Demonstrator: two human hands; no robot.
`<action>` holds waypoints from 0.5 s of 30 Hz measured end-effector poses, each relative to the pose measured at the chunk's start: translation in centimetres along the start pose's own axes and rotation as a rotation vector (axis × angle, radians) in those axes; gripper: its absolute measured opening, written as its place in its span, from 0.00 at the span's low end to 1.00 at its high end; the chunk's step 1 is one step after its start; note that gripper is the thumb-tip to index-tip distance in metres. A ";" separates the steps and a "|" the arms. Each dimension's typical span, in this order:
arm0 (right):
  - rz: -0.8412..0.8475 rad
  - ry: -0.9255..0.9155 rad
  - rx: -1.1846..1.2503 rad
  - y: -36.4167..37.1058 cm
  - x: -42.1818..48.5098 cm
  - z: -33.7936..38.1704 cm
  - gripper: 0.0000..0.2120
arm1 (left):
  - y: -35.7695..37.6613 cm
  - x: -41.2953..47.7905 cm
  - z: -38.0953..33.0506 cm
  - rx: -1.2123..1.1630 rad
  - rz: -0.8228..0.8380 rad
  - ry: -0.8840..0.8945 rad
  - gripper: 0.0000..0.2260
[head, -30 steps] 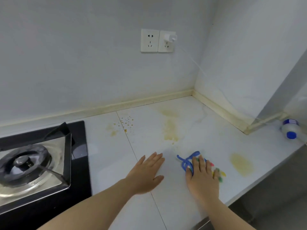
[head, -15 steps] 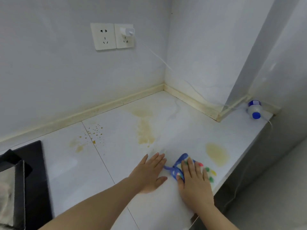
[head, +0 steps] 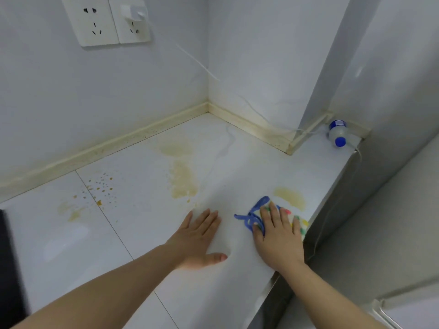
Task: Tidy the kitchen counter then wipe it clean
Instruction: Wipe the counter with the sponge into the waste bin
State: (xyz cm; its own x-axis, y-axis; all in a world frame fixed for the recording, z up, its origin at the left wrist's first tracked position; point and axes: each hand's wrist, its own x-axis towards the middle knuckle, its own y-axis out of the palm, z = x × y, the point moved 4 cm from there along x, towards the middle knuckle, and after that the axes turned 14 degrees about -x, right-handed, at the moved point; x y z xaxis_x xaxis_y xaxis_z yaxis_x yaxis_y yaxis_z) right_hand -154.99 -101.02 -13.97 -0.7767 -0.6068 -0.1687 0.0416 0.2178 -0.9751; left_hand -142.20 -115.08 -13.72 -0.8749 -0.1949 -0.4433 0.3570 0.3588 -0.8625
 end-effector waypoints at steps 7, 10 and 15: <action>0.064 0.172 0.084 -1.0 3.4 -1.1 0.29 | 0.0 -0.1 -0.1 0.022 0.023 -0.006 0.42; 0.002 0.053 0.030 -0.2 1.4 -0.1 0.29 | -0.1 0.1 0.0 0.010 -0.015 0.018 0.52; 0.048 0.205 0.111 -1.1 5.0 -3.1 0.29 | 0.0 0.2 -0.1 -0.009 -0.030 0.040 0.53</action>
State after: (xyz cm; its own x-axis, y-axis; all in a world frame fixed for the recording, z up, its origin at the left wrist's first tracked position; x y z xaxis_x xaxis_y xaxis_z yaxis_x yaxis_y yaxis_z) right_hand -160.91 -101.92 -13.30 -0.8832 -0.4273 -0.1932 0.1414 0.1502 -0.9785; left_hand -142.39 -114.98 -13.81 -0.8977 -0.1693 -0.4068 0.3276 0.3610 -0.8731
